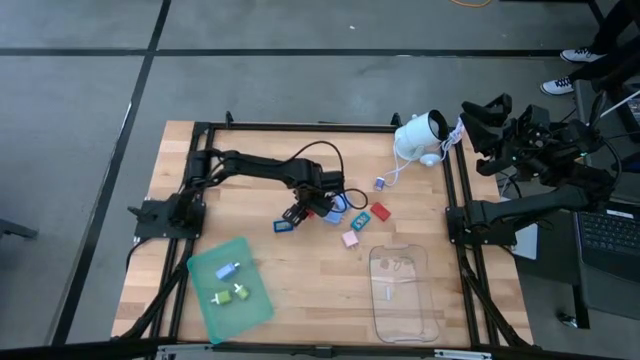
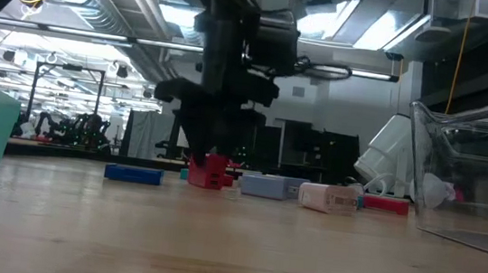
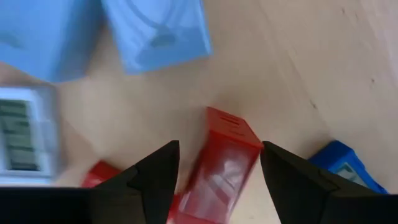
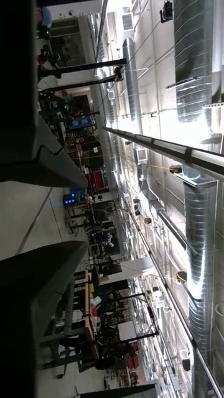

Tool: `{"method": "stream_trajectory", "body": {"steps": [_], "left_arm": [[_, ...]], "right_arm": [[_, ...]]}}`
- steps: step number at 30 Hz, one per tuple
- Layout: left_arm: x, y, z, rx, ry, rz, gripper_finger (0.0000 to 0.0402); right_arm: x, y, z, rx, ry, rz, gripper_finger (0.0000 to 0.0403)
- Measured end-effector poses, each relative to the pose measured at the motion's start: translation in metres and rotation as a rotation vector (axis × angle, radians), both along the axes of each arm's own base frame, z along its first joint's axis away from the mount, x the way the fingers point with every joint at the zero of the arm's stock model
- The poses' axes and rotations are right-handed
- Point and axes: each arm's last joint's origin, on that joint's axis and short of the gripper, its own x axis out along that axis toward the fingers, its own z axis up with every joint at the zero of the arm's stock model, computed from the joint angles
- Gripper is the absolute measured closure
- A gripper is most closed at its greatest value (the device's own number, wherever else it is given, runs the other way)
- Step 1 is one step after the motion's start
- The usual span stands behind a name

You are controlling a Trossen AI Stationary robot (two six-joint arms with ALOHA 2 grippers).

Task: Pick & Place Office items
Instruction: Put the bottom red charger adapter into the blue bin

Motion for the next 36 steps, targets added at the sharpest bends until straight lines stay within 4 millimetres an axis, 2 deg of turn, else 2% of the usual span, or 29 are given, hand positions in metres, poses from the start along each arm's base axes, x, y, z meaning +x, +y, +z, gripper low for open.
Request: {"method": "stream_trajectory", "body": {"steps": [7,12,16,19,24,28,31,36], "left_arm": [[0.003,0.000,-0.010,-0.021,0.015,0.046,0.0232],[0.002,0.001,-0.011,-0.027,0.027,0.154,0.0285],[0.000,0.005,-0.004,-0.080,0.041,0.283,0.0286],[0.000,0.010,0.012,-0.099,0.007,0.367,0.0286],[-0.003,0.024,0.058,-0.170,-0.131,0.554,0.0286],[-0.013,0.039,0.109,-0.222,-0.358,0.790,0.0286],[-0.029,0.045,0.156,-0.222,-0.613,0.989,0.0286],[-0.076,0.035,0.231,-0.216,-1.125,1.234,0.0286]], "right_arm": [[0.000,0.000,0.000,-0.010,0.005,-0.005,0.0247],[0.000,0.000,0.000,-0.020,0.011,-0.009,0.0247],[0.000,0.000,0.000,-0.026,0.013,-0.012,0.0247],[0.000,0.000,0.000,-0.032,0.015,-0.015,0.0247],[0.000,0.000,0.000,-0.039,0.016,-0.018,0.0247],[0.000,0.000,0.000,-0.038,0.016,-0.018,0.0247],[0.000,0.000,0.000,-0.039,0.017,-0.018,0.0247],[0.000,0.000,0.000,-0.039,0.019,-0.018,0.0247]]}}
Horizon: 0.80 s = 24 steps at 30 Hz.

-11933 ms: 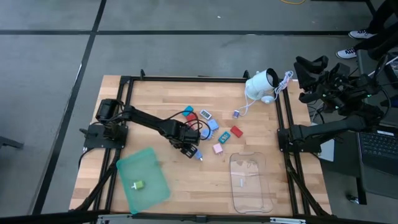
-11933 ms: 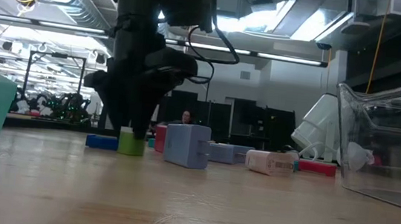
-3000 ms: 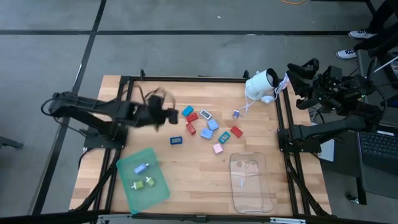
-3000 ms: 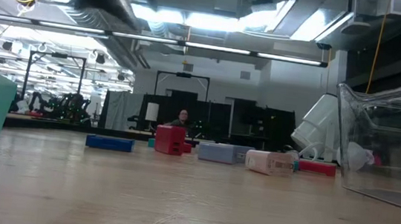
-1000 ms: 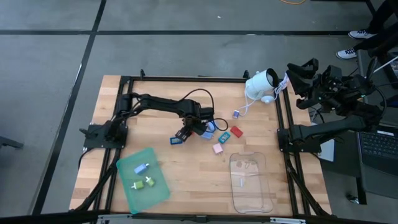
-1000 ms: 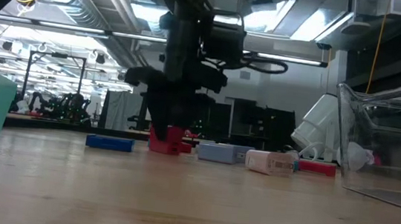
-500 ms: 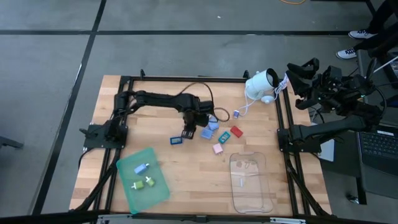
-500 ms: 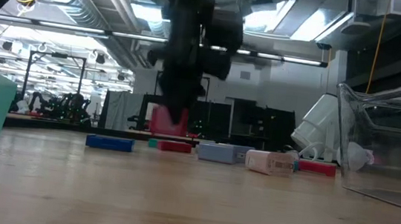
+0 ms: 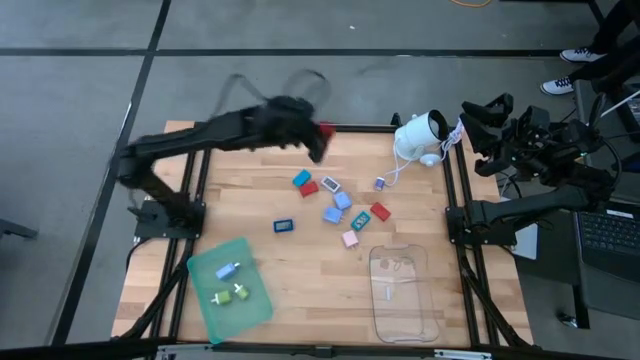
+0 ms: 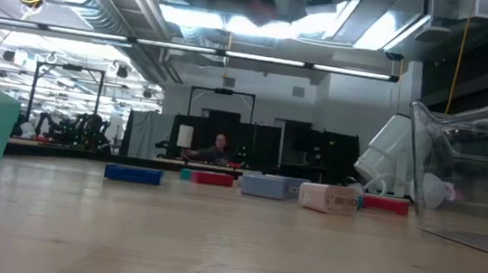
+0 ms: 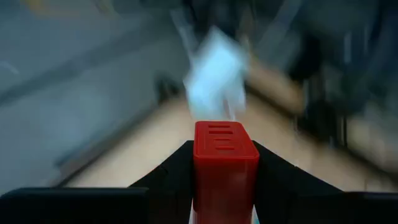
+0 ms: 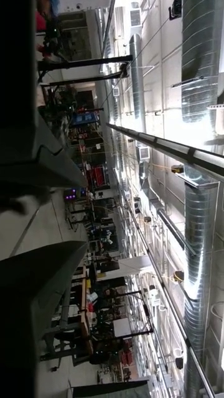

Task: Pick & Place Office items
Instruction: Put the bottom red charger adapter into the blue bin

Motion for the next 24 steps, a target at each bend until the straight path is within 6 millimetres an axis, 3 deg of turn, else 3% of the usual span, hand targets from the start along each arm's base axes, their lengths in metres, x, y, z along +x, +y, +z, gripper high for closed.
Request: {"method": "stream_trajectory", "body": {"steps": [3,6,10,14,19,24], "left_arm": [[-0.034,-0.020,0.024,0.064,-0.197,0.189,0.0286],[-0.069,-0.047,0.027,0.084,-0.312,0.365,0.0286],[-0.106,-0.086,0.004,0.059,-0.408,0.538,0.0286],[-0.128,-0.124,-0.035,-0.018,-0.529,0.589,0.0286],[-0.136,-0.161,-0.077,-0.065,-0.462,0.376,0.0286],[-0.137,-0.194,-0.101,-0.172,-0.312,0.067,0.0286]], "right_arm": [[0.000,0.000,0.000,-0.001,0.000,0.003,0.0247],[0.000,0.000,0.000,0.012,-0.005,0.010,0.0247],[0.000,0.000,0.000,0.016,-0.008,0.017,0.0247],[0.000,0.000,0.000,0.027,-0.013,0.025,0.0247],[0.000,0.000,0.000,0.038,-0.018,0.030,0.0247],[0.000,0.000,0.000,0.040,-0.020,0.031,0.0247]]}}
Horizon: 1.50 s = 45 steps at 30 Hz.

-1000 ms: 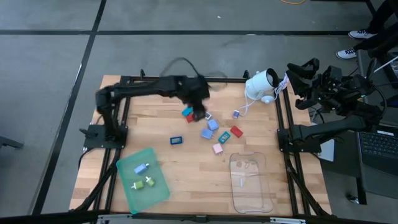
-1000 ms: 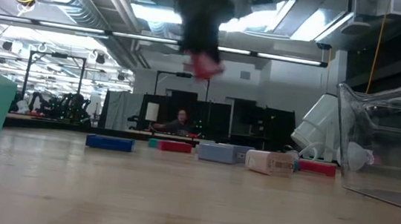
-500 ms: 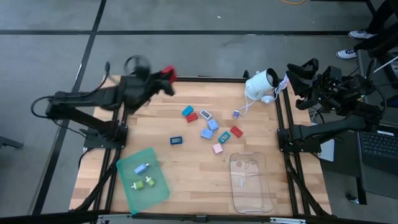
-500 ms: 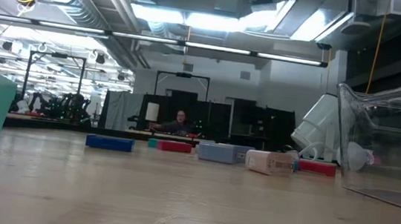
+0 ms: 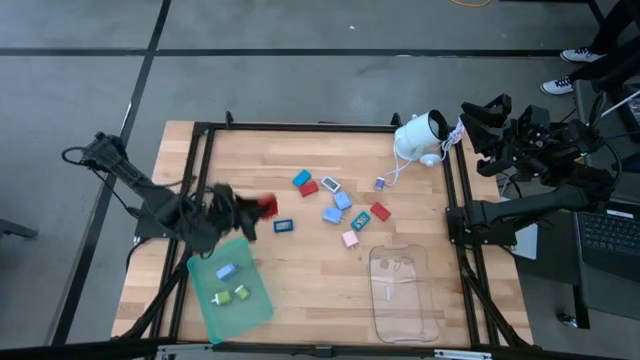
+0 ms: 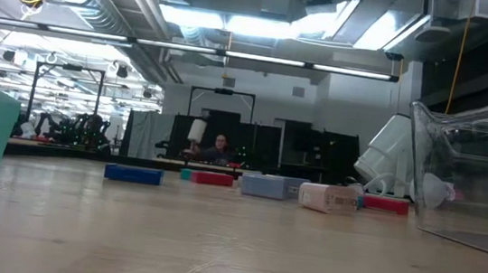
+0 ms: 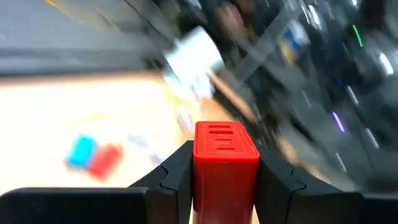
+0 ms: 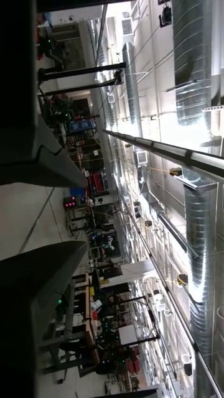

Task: Pick & Place Office items
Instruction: Put the bottom red charger adapter into the blue bin

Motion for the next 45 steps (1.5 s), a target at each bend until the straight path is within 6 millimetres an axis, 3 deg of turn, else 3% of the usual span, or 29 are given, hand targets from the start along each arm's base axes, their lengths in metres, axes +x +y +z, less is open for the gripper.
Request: {"method": "stream_trajectory", "body": {"steps": [4,9,13,19,37,39,45], "left_arm": [[0.000,-0.031,-0.019,-0.065,0.164,-0.310,0.0286],[-0.006,-0.061,-0.057,-0.280,0.494,-0.548,0.0286],[-0.013,-0.078,-0.084,-0.391,0.769,-0.631,0.0286],[-0.011,-0.092,-0.098,-0.425,0.980,-0.640,0.0286],[0.022,-0.123,-0.129,-0.420,1.108,-0.564,0.0286],[0.022,-0.124,-0.131,-0.425,1.114,-0.550,0.0266],[0.022,-0.123,-0.126,-0.461,1.100,-0.542,0.0151]], "right_arm": [[0.000,0.000,0.000,0.008,0.000,0.004,0.0247],[0.001,0.001,-0.001,0.026,0.001,0.042,0.0247],[0.002,0.001,-0.002,0.026,0.013,0.042,0.0247],[0.005,0.001,-0.003,0.029,0.019,0.042,0.0247],[0.009,0.001,-0.003,0.028,0.030,0.039,0.0247],[0.009,0.001,-0.003,0.026,0.030,0.038,0.0247],[0.009,0.001,-0.003,0.026,0.029,0.038,0.0247]]}}
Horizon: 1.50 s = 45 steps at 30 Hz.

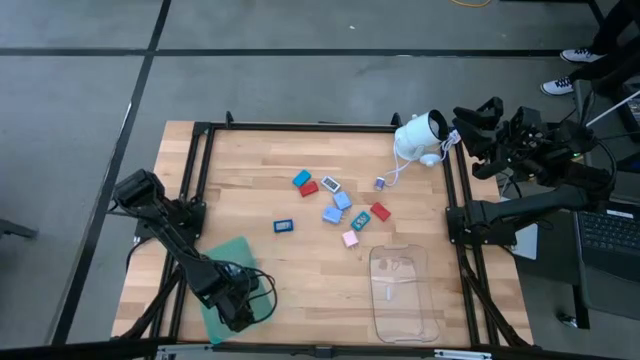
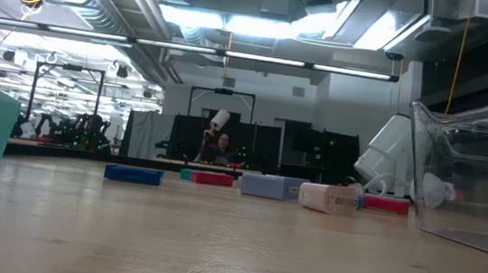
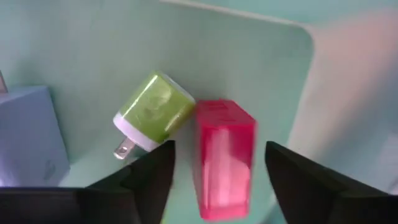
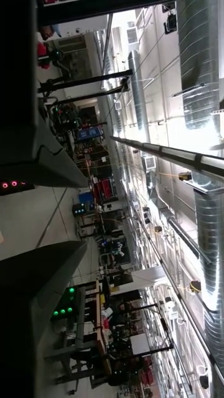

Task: Pick & Place Office items
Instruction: Put the bottom red charger adapter into the blue bin, then put the bottom blue charger adapter into the blue bin

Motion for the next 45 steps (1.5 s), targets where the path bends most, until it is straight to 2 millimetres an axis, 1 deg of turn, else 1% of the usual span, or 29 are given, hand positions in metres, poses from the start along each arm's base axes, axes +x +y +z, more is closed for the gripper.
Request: {"method": "stream_trajectory", "body": {"steps": [2,5,9,12,14,18,21,23,26,29,31,33,38,41,43,45], "left_arm": [[0.001,0.001,0.006,-0.033,-0.023,0.021,0.0130],[0.003,0.004,0.024,-0.080,-0.119,0.048,0.0119],[0.008,0.015,0.054,-0.103,-0.262,0.096,0.0126],[0.012,0.029,0.083,-0.098,-0.412,0.139,0.0138],[0.014,0.042,0.101,-0.061,-0.543,0.201,0.0146],[0.018,0.074,0.139,0.060,-0.871,0.396,0.0156],[0.022,0.100,0.165,0.153,-1.052,0.513,0.0163],[0.025,0.117,0.181,0.173,-1.147,0.542,0.0168],[0.036,0.141,0.202,0.178,-1.291,0.510,0.0175],[0.051,0.166,0.213,0.162,-1.479,0.474,0.0182],[0.062,0.183,0.213,0.156,-1.552,0.434,0.0187],[0.076,0.199,0.205,0.162,-1.537,0.380,0.0192],[0.112,0.233,0.170,0.169,-1.437,0.221,0.0208],[0.132,0.247,0.141,0.198,-1.334,0.116,0.0216],[0.140,0.250,0.120,0.263,-1.223,0.040,0.0219],[0.147,0.250,0.104,0.323,-1.080,-0.061,0.0219]], "right_arm": [[0.000,0.000,0.000,0.000,0.000,0.000,0.0247],[0.000,0.000,0.000,-0.014,0.004,-0.005,0.0247],[0.000,0.000,0.000,-0.027,0.009,-0.011,0.0247],[0.000,0.000,0.000,-0.033,0.011,-0.014,0.0247],[0.000,0.000,0.000,-0.043,0.014,-0.018,0.0247],[0.000,0.000,0.000,-0.044,0.016,-0.025,0.0247],[0.000,0.000,0.000,-0.053,0.019,-0.032,0.0247],[0.000,0.000,0.000,-0.061,0.022,-0.035,0.0247],[0.000,0.000,0.000,-0.067,0.024,-0.037,0.0247],[0.000,0.000,0.000,-0.082,0.029,-0.044,0.0247],[0.000,0.000,0.000,-0.083,0.030,-0.044,0.0247],[0.000,0.000,0.000,-0.081,0.029,-0.043,0.0247],[0.000,0.000,0.000,-0.077,0.027,-0.041,0.0247],[0.000,0.000,0.000,-0.066,0.022,-0.029,0.0247],[0.000,0.000,0.000,-0.064,0.021,-0.027,0.0247],[0.000,0.000,0.000,-0.062,0.020,-0.027,0.0247]]}}
